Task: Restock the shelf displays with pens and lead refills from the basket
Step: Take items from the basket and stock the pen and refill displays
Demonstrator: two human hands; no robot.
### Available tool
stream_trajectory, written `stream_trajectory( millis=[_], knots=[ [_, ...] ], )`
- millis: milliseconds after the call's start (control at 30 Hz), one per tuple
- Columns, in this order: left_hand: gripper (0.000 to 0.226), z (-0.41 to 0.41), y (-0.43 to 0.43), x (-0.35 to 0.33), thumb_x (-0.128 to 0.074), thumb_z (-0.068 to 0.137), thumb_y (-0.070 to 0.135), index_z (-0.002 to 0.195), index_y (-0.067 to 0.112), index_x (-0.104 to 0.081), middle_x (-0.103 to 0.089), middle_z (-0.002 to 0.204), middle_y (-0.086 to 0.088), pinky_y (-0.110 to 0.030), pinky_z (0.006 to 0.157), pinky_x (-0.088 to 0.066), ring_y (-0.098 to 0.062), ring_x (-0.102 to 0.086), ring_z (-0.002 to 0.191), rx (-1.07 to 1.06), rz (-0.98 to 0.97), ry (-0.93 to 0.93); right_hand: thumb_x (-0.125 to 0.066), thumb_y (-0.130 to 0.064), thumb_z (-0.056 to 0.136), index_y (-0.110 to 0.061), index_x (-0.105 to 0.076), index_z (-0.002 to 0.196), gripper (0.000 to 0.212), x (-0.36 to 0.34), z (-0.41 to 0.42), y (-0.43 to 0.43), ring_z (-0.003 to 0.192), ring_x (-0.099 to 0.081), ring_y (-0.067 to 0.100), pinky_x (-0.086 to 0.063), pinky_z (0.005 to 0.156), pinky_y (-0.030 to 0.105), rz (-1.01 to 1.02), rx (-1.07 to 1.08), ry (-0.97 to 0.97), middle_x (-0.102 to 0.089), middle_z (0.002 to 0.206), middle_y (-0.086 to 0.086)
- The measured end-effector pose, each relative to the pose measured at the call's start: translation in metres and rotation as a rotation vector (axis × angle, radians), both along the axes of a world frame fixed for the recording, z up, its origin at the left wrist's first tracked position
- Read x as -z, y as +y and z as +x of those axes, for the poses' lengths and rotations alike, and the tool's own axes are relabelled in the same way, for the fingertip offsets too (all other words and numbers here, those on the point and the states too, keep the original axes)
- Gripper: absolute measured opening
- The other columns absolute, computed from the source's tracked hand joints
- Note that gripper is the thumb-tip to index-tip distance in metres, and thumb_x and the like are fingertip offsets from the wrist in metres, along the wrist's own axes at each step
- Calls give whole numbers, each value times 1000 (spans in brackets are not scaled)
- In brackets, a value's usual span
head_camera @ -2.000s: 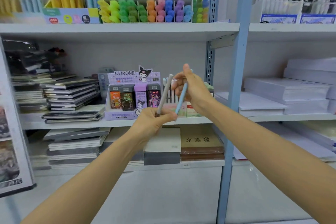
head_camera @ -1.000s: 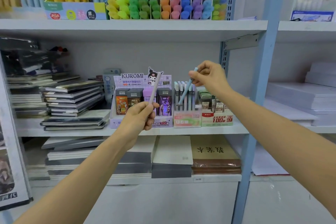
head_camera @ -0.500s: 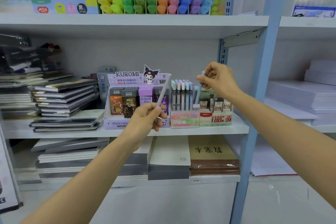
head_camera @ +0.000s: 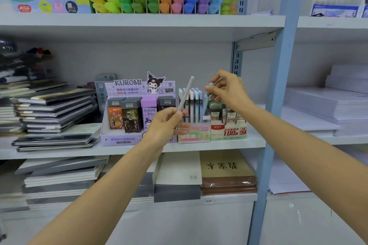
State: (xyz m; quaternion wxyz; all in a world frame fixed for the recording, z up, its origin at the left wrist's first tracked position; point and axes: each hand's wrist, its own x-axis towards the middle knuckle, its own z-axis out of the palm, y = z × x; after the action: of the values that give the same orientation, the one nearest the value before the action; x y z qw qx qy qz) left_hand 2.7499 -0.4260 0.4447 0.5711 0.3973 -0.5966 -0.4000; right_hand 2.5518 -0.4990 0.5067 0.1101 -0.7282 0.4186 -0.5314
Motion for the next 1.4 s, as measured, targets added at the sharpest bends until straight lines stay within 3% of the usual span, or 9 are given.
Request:
stream_trajectory(
  millis=[133, 600, 767, 1067, 1233, 1300, 1400],
  knots=[
    [17, 1, -2, 0, -47, 100, 14, 104, 13, -63, -66, 110, -3, -28, 71, -60, -20, -71, 87, -4, -4, 19, -65, -13, 91, -11, -65, 99, 8, -7, -9, 1, 74, -72, 16, -60, 69, 26, 59, -106, 18, -71, 86, 7],
    [16, 2, -1, -2, -48, 100, 13, 105, 12, -63, -65, 118, -6, -29, 74, -60, -18, -70, 86, 9, 15, 2, -61, -7, 93, -4, -59, 97, 6, -6, -8, -2, 74, -70, 16, -59, 72, 25, -58, -138, 118, -69, 88, 11],
    [16, 3, -1, -2, -48, 100, 13, 104, 13, -63, -65, 117, -3, -30, 76, -60, -21, -70, 91, 11, 23, -7, -59, -8, 94, -5, -57, 96, 4, -12, -20, 0, 72, -68, 6, -54, 69, 14, -58, -145, 223, -68, 86, 8],
    [17, 3, 2, -3, -47, 100, 12, 102, 14, -64, -65, 118, -5, -28, 74, -60, -21, -70, 90, 13, 15, 1, -65, -17, 91, -16, -62, 95, 5, 4, 2, -1, 79, -66, 6, -58, 75, 23, -48, -81, 284, -67, 87, -4],
    [16, 3, 1, -3, -48, 100, 12, 101, 14, -64, -66, 117, -4, -30, 76, -60, -22, -70, 90, 19, 25, -7, -72, -25, 85, -20, -69, 92, 9, 10, -2, 1, 74, -51, 1, -41, 67, 13, -151, 54, 293, -57, 85, -9],
    [16, 3, 1, -4, -48, 100, 12, 102, 13, -64, -66, 115, -5, -31, 76, -60, -20, -71, 87, 13, 28, -9, -70, -25, 86, -18, -73, 97, 13, 8, -1, 2, 76, -47, 3, -35, 66, 14, -115, 93, 344, -52, 88, -6],
    [16, 2, 5, -5, -49, 99, 11, 100, 13, -66, -66, 112, -8, -30, 74, -60, -19, -71, 84, -6, 20, -16, -64, -31, 91, -19, -69, 112, 25, 0, 3, 8, 87, -52, 10, -40, 74, 20, -81, 116, 369, -55, 102, -1]
  ],
)
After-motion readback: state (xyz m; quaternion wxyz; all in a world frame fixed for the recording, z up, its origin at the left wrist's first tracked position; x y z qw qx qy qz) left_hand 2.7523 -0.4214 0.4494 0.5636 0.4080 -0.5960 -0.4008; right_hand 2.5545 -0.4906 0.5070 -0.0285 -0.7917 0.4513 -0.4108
